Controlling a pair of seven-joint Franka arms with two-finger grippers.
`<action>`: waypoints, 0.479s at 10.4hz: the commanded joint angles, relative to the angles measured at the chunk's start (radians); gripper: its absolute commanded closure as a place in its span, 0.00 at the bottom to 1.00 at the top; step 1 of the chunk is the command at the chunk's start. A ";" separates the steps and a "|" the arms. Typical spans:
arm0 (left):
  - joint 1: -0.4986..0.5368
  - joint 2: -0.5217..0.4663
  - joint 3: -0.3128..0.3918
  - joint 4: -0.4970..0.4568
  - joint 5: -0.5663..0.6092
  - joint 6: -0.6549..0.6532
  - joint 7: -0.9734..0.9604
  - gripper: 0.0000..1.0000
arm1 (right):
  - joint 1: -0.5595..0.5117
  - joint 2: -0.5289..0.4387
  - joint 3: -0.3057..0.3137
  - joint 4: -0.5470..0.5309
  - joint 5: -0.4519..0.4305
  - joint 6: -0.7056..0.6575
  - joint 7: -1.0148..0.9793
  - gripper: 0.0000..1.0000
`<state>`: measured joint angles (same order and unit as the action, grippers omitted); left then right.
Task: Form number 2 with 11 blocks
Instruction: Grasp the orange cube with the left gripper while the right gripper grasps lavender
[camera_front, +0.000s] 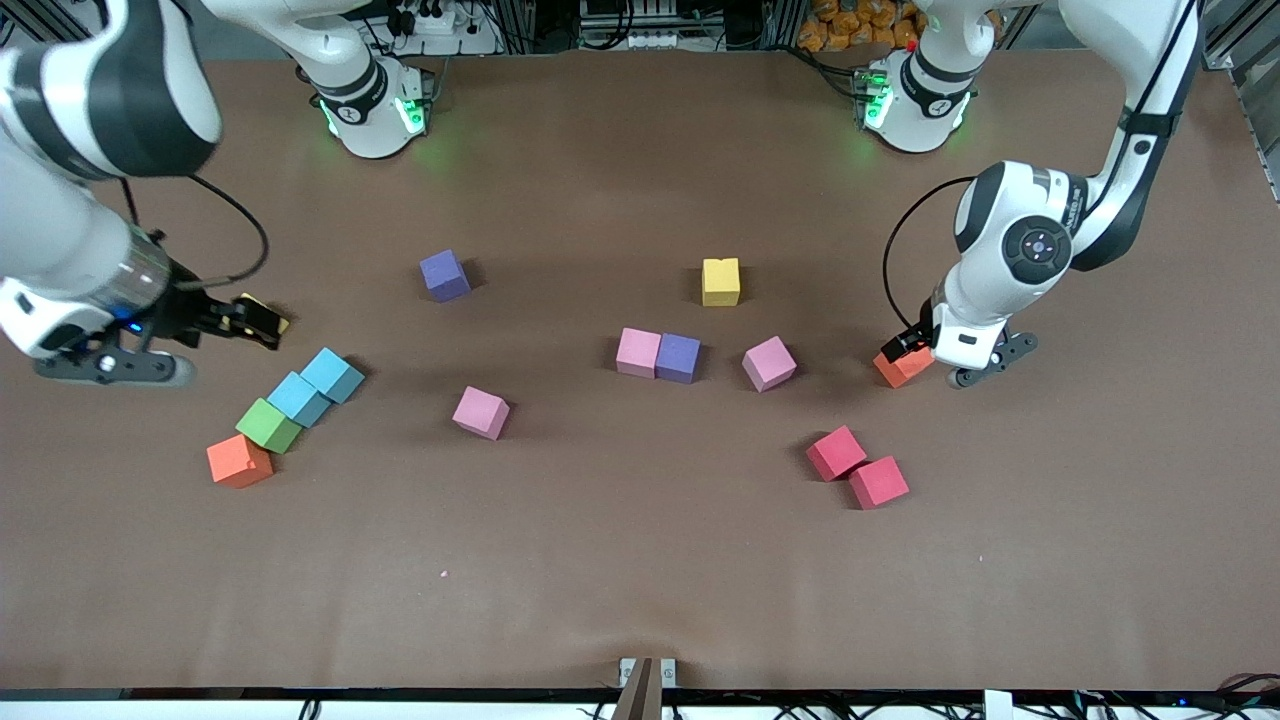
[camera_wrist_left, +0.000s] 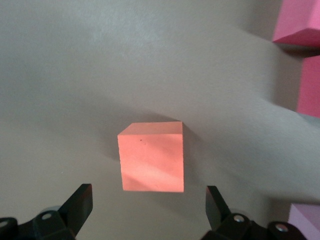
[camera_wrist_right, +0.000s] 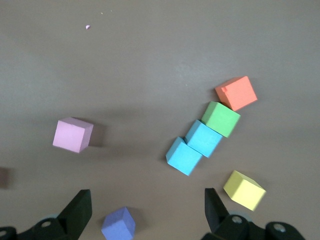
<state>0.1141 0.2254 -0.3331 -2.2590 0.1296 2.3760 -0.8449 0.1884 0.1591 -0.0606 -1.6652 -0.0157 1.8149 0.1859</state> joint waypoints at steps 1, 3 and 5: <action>0.019 0.069 -0.007 0.001 0.038 0.063 -0.077 0.00 | 0.031 0.040 -0.001 -0.089 0.010 0.172 0.099 0.00; 0.019 0.104 -0.003 0.001 0.039 0.091 -0.085 0.00 | 0.069 0.114 -0.001 -0.088 0.010 0.205 0.190 0.00; 0.021 0.138 0.002 0.004 0.088 0.097 -0.088 0.00 | 0.101 0.167 -0.002 -0.093 0.010 0.240 0.277 0.00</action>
<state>0.1267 0.3427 -0.3301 -2.2592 0.1630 2.4580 -0.9029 0.2703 0.3007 -0.0578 -1.7588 -0.0144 2.0323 0.4014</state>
